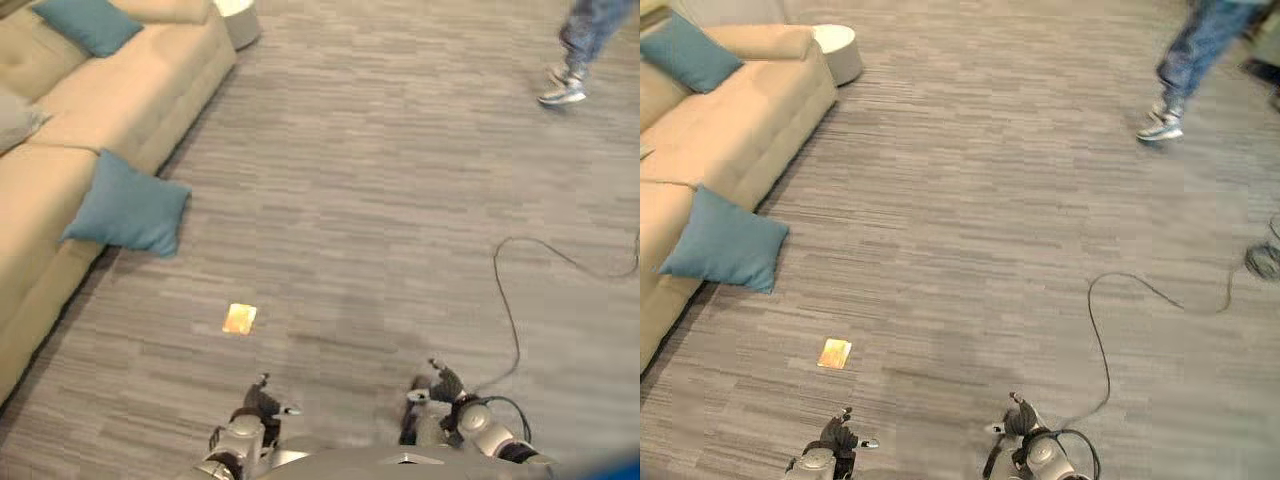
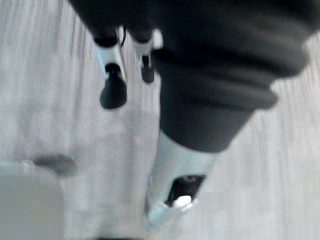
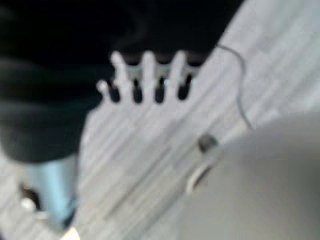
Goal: Pick up all the scattered cushions and arrange them neatly on the sofa.
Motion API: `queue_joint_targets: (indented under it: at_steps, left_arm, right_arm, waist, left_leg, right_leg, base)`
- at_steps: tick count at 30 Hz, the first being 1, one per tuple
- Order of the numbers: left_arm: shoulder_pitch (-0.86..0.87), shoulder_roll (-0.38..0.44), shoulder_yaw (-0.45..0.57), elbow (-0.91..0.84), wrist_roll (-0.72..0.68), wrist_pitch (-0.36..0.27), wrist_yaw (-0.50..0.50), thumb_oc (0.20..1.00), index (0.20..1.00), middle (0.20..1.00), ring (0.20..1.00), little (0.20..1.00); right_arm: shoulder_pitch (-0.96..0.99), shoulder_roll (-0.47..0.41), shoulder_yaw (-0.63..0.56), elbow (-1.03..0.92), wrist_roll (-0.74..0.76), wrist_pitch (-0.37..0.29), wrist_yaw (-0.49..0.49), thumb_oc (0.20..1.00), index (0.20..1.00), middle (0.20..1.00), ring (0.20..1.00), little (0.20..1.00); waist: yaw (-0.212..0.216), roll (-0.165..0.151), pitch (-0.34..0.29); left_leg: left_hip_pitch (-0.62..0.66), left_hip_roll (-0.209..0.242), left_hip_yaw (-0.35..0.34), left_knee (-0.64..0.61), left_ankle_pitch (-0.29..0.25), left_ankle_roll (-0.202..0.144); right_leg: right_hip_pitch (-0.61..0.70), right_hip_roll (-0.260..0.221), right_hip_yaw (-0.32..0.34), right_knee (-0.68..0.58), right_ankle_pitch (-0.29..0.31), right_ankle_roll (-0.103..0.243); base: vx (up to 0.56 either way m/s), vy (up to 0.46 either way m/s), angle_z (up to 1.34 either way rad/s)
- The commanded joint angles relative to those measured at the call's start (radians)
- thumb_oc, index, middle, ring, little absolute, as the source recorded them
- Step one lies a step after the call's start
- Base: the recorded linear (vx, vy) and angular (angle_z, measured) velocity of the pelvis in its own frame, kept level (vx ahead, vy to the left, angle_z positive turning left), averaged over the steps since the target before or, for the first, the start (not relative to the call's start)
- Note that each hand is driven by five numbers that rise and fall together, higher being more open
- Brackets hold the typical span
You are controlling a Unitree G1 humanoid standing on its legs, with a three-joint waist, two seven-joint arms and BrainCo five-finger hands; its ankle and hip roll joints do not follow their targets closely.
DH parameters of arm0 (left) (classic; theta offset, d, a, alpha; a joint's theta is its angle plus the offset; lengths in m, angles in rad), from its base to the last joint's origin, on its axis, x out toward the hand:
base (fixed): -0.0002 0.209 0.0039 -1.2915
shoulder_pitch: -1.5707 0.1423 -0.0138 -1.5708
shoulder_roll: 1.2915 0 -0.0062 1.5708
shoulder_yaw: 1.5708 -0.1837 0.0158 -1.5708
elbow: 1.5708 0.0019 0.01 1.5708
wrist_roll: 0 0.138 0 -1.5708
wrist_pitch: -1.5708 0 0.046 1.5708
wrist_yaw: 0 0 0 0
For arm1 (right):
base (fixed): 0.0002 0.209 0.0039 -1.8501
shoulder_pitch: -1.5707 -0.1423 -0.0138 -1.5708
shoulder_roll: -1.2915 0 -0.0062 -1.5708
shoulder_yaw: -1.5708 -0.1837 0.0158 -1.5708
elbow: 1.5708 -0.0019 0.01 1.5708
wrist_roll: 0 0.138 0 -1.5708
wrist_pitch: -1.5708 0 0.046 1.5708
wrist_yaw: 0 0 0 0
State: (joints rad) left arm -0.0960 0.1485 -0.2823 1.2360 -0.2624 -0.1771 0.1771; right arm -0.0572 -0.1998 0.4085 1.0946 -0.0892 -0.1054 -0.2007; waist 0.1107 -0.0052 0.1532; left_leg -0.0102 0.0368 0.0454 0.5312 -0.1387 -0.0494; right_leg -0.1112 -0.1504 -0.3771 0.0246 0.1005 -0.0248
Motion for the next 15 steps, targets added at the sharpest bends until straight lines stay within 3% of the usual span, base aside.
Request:
queue_joint_targets:
  at_steps: [1, 2, 3, 6, 7, 8, 9, 10, 12, 13, 14, 15]
  left_arm:
    - [-0.028, -0.009, -0.018, -0.034, 0.005, -0.009, -0.006, 1.000, 1.000, 1.000, 1.000, 1.000]
    - [-0.027, -0.007, -0.017, -0.037, 0.006, -0.006, -0.012, 1.000, 1.000, 1.000, 1.000, 1.000]
    - [-0.027, -0.007, -0.022, -0.040, 0.022, -0.018, -0.032, 1.000, 1.000, 1.000, 1.000, 1.000]
    - [-0.006, -0.015, -0.007, -0.021, 0.065, 0.000, -0.021, 1.000, 1.000, 1.000, 1.000, 1.000]
    - [-0.007, -0.015, -0.007, -0.021, 0.065, 0.000, -0.021, 1.000, 1.000, 1.000, 1.000, 1.000]
    - [-0.005, -0.015, -0.002, -0.014, 0.068, 0.007, -0.029, 1.000, 1.000, 1.000, 1.000, 1.000]
    - [0.004, -0.009, 0.004, -0.014, 0.051, 0.000, -0.035, 1.000, 1.000, 1.000, 1.000, 1.000]
    - [0.016, -0.007, 0.011, -0.009, 0.045, 0.000, -0.040, 1.000, 1.000, 1.000, 1.000, 1.000]
    - [0.036, -0.004, 0.029, 0.002, 0.034, 0.002, -0.049, 1.000, 1.000, 1.000, 1.000, 1.000]
    - [0.046, -0.001, 0.045, 0.005, 0.029, 0.002, -0.047, 1.000, 1.000, 1.000, 1.000, 1.000]
    - [0.058, 0.003, 0.054, 0.011, 0.033, 0.010, -0.055, 1.000, 1.000, 1.000, 1.000, 1.000]
    - [0.067, 0.007, 0.060, 0.012, 0.032, 0.013, -0.056, 1.000, 1.000, 1.000, 1.000, 1.000]
  right_arm:
    - [-0.023, -0.066, 0.060, 0.020, 0.018, -0.002, 0.004, 1.000, 1.000, 1.000, 1.000, 1.000]
    - [-0.032, -0.073, 0.056, 0.031, 0.020, 0.003, 0.007, 1.000, 1.000, 1.000, 1.000, 1.000]
    - [-0.075, -0.148, 0.004, 0.082, 0.062, 0.001, 0.025, 1.000, 1.000, 1.000, 1.000, 1.000]
    - [-0.067, -0.142, 0.023, 0.071, 0.104, -0.039, 0.029, 1.000, 1.000, 1.000, 1.000, 1.000]
    - [-0.067, -0.142, 0.023, 0.071, 0.104, -0.039, 0.029, 1.000, 1.000, 1.000, 1.000, 1.000]
    - [-0.072, -0.129, 0.032, 0.080, 0.102, -0.036, 0.027, 1.000, 1.000, 1.000, 1.000, 1.000]
    - [-0.074, -0.117, 0.037, 0.090, 0.100, -0.036, 0.026, 1.000, 1.000, 1.000, 1.000, 1.000]
    - [-0.071, -0.111, 0.034, 0.096, 0.106, -0.036, 0.032, 1.000, 1.000, 1.000, 1.000, 1.000]
    - [-0.073, -0.101, 0.044, 0.098, 0.098, -0.031, 0.039, 1.000, 1.000, 1.000, 1.000, 1.000]
    - [-0.073, -0.093, 0.051, 0.097, 0.090, -0.031, 0.041, 1.000, 1.000, 1.000, 1.000, 1.000]
    - [-0.075, -0.081, 0.064, 0.097, 0.076, -0.028, 0.042, 1.000, 1.000, 1.000, 1.000, 1.000]
    - [-0.067, -0.078, 0.061, 0.101, 0.074, -0.029, 0.045, 1.000, 1.000, 1.000, 1.000, 1.000]
  waist:
    - [0.029, 0.005, 0.084]
    - [0.044, 0.012, 0.096]
    - [0.057, 0.007, 0.092]
    - [0.087, 0.001, 0.083]
    - [0.087, 0.001, 0.084]
    - [0.107, 0.014, 0.073]
    - [0.131, 0.032, 0.061]
    - [0.141, 0.030, 0.059]
    - [0.155, 0.027, 0.047]
    - [0.163, 0.029, 0.039]
    - [0.191, 0.014, 0.026]
    - [0.191, 0.002, 0.018]
  left_leg:
    - [-0.098, 0.087, 0.031, 0.147, 0.117, 0.013]
    - [-0.150, 0.094, 0.053, 0.176, 0.087, 0.013]
    - [-0.192, 0.082, 0.067, 0.162, 0.070, 0.011]
    - [-0.225, -0.003, 0.133, -0.063, 0.033, 0.039]
    - [-0.224, -0.003, 0.133, -0.063, 0.033, 0.039]
    - [-0.246, -0.029, 0.146, -0.220, 0.083, 0.048]
    - [-0.260, -0.056, 0.141, -0.367, 0.164, 0.031]
    - [-0.260, -0.067, 0.167, -0.435, 0.197, 0.025]
    - [-0.282, -0.078, 0.204, -0.445, 0.203, 0.023]
    - [-0.261, -0.074, 0.221, -0.469, 0.212, 0.047]
    - [-0.266, -0.100, 0.180, -0.444, 0.204, 0.068]
    - [-0.251, -0.108, 0.166, -0.441, 0.194, 0.081]
  right_leg:
    - [0.162, 0.006, -0.031, -0.083, -0.131, 0.048]
    - [0.193, 0.024, -0.030, -0.097, -0.147, 0.044]
    - [0.216, 0.030, -0.039, -0.105, -0.162, 0.046]
    - [0.248, 0.061, -0.016, -0.112, -0.203, 0.079]
    - [0.248, 0.061, -0.016, -0.112, -0.203, 0.079]
    - [0.268, 0.093, -0.007, -0.112, -0.227, 0.087]
    - [0.291, 0.125, 0.004, -0.112, -0.250, 0.091]
    - [0.318, 0.139, 0.012, -0.112, -0.272, 0.090]
    - [0.360, 0.159, 0.036, -0.112, -0.305, 0.083]
    - [0.364, 0.166, 0.051, -0.112, -0.302, 0.080]
    - [0.384, 0.167, 0.067, -0.100, -0.304, 0.078]
    - [0.382, 0.165, 0.077, -0.078, -0.310, 0.082]
  base:
    - [0.25, -0.341, -0.11]
    - [0.27, -0.281, -0.30]
    - [0.35, -0.252, -0.12]
    - [0.29, -0.127, 0.01]
    - [0.28, -0.061, -0.17]
    - [0.40, -0.072, -0.37]
    - [0.56, -0.117, -0.42]
    - [0.49, -0.103, -0.41]
    - [0.43, -0.052, -0.33]
    - [0.51, 0.018, -0.33]
    - [0.40, 0.032, -0.38]
    - [0.45, 0.012, -0.49]
